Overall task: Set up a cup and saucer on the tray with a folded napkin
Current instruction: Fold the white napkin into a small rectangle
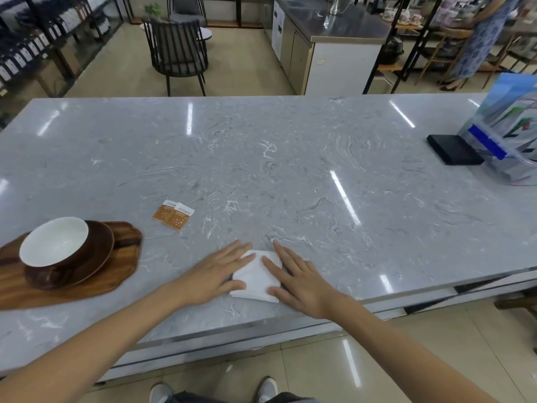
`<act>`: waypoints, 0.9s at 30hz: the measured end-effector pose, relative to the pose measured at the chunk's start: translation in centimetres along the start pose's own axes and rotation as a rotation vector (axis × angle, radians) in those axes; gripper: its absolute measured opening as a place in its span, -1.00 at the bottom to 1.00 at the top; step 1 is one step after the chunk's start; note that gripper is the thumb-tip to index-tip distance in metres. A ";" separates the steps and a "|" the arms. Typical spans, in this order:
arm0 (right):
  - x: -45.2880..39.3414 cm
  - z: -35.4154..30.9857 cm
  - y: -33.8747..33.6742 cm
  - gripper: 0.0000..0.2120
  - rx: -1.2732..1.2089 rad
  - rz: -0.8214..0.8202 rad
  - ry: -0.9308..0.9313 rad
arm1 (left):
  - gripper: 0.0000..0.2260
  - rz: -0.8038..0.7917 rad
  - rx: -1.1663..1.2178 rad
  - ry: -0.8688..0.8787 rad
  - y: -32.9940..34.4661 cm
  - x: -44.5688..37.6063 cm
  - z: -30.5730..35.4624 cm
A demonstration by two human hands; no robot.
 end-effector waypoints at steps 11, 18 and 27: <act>-1.6 0.3 -2.4 -0.14 -0.170 -0.078 0.098 | -0.34 -0.143 0.043 -0.065 -1.5 -0.4 0.5; -5.3 2.2 -6.4 -0.19 -0.504 -0.162 0.332 | -0.33 -0.140 0.305 -0.250 -4.6 -2.6 1.0; -5.4 1.1 -6.2 -0.68 -0.530 -0.106 0.388 | -0.70 -0.297 0.393 -0.291 -5.7 -3.5 1.7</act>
Point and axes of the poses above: each hand's wrist, its own x-axis away from the middle knuckle, its own y-axis out of the palm, z = x × y, the point moved 1 cm from there along -x, towards the middle knuckle, and after that the axes turned 15 degrees about -y, right-handed, at the moved point
